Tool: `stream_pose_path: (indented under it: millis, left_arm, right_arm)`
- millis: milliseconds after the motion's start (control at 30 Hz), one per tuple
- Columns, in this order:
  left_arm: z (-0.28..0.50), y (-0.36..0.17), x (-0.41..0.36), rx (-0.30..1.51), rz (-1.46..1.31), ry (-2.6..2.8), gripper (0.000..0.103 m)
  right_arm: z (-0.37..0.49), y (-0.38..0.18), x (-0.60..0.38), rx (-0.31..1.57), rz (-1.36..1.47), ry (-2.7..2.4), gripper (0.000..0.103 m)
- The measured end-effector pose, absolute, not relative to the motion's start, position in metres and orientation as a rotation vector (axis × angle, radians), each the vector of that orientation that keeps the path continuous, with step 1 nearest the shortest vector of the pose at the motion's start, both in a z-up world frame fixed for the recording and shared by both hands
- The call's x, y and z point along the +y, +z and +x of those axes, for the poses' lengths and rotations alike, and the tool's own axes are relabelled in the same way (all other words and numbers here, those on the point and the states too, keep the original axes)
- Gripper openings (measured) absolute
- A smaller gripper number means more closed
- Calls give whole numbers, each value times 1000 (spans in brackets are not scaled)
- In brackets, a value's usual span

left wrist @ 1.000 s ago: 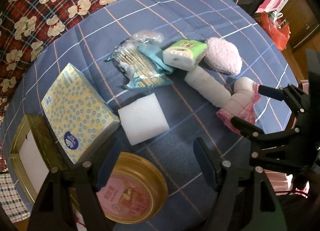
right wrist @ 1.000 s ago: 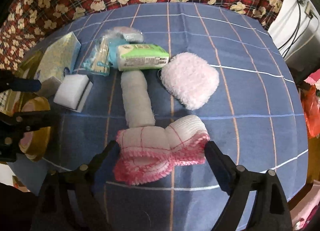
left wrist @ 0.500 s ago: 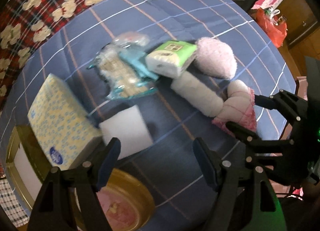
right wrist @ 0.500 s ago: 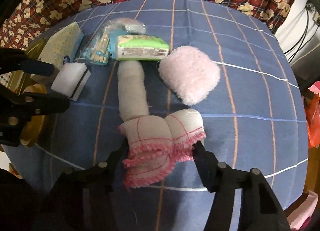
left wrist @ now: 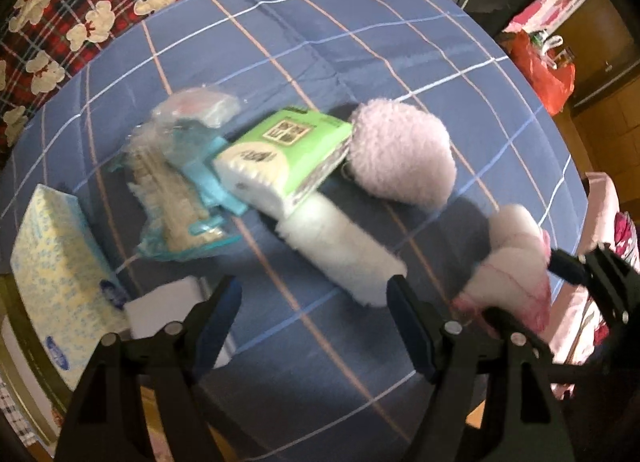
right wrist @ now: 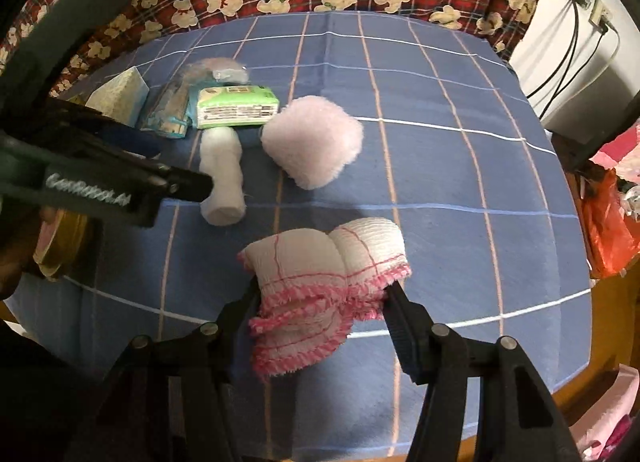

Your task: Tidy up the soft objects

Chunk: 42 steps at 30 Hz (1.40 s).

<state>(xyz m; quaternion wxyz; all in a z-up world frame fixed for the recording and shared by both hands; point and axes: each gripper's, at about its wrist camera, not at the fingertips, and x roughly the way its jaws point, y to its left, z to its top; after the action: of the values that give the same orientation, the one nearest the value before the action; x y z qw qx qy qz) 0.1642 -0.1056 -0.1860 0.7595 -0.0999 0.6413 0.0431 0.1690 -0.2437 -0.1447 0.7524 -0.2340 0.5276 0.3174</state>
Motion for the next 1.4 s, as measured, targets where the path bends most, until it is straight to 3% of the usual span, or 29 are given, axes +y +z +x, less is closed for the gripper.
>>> stream_pose_path:
  millis: [433,500,567,667,933,1400]
  left_arm:
    - [189,-211,-118,1401,-333,108,83]
    - [190,-213,-118,1395,-348,108,79]
    - [186,-210,-117,1377,-370,77,54]
    - [183,-205,-122,1366,-363,25,39]
    - [174,-199,-120,1375,-339,26,30]
    - [156,-159,-107,1298,-260,44,30]
  right_arm:
    - [173,-139,-258,1136,-558,679,60]
    - [173,-138,-259,1130,-561,678,60]
    - [175,-138,-261,1127,-555,676,60]
    - [175,-137,-262,1119,-552,680,60]
    - [172,-133,-261,1093,-532,691,60]
    - [177,-118,-241,1034,-508,721,60]
